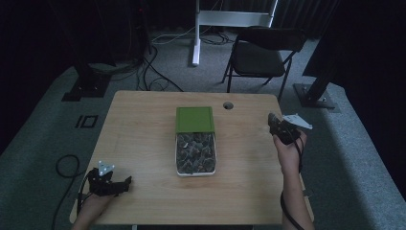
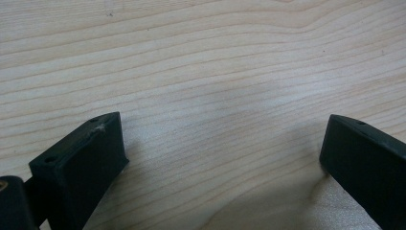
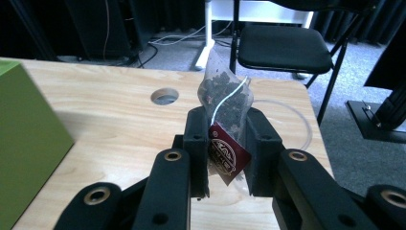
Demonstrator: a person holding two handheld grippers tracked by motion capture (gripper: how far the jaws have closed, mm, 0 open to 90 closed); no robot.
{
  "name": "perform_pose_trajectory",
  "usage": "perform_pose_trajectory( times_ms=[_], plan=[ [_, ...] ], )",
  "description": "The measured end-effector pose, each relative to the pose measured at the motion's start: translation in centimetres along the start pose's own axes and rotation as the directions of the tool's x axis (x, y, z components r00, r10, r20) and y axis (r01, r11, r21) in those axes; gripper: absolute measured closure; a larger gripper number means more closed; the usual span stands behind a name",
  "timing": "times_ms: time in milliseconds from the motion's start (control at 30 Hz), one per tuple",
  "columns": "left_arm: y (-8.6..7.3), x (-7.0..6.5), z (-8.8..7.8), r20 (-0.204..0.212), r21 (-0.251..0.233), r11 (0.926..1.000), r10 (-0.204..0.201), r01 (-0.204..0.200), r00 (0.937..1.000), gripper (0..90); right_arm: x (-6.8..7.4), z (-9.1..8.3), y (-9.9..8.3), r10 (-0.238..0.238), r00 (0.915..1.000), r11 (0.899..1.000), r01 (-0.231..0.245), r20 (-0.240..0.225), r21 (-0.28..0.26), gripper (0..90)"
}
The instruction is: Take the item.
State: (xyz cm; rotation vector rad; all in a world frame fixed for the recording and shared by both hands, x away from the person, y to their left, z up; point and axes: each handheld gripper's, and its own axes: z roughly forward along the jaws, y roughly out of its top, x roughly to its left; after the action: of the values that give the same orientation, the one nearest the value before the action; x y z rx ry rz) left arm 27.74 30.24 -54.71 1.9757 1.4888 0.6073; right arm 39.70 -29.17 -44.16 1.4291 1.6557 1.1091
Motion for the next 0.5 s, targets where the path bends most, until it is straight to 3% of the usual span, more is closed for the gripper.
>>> perform_pose_trajectory(
  times_ms=[167,500],
  plan=[
    [0.0,0.0,0.0,0.0,0.0,1.0,0.0,0.0,1.0,2.2,-1.0,0.6,0.6,0.02,0.9996,1.0,-0.02,0.019,0.0,74.5],
    [0.0,0.0,0.0,0.0,0.0,1.0,0.0,0.0,1.0,2.2,-1.9,2.2,1.5,0.018,0.9986,0.999,-0.019,0.051,0.026,74.5]
  ],
)
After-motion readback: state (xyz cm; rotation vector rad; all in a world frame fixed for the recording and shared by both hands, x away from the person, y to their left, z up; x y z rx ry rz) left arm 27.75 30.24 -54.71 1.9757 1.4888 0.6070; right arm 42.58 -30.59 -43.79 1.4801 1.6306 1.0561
